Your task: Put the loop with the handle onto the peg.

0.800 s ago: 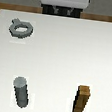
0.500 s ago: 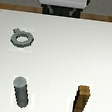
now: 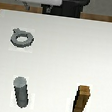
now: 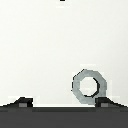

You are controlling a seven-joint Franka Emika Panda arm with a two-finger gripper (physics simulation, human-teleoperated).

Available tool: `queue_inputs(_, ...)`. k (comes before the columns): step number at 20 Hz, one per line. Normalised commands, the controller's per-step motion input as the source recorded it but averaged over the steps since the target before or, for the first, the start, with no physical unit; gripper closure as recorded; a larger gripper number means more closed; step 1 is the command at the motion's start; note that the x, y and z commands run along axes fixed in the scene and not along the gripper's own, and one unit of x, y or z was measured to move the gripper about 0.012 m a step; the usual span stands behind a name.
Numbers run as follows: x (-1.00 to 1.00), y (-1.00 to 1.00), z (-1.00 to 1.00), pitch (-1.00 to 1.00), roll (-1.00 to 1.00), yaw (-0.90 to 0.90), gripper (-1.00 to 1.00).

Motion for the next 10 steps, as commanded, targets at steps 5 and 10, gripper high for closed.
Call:
queue_inputs(5, 0.0, -1.0, 0.0, 0.0, 0.0, 0.0, -1.0)
queue_inputs(10, 0.0, -0.4, 0.0, 0.0, 0.0, 0.26, -1.0)
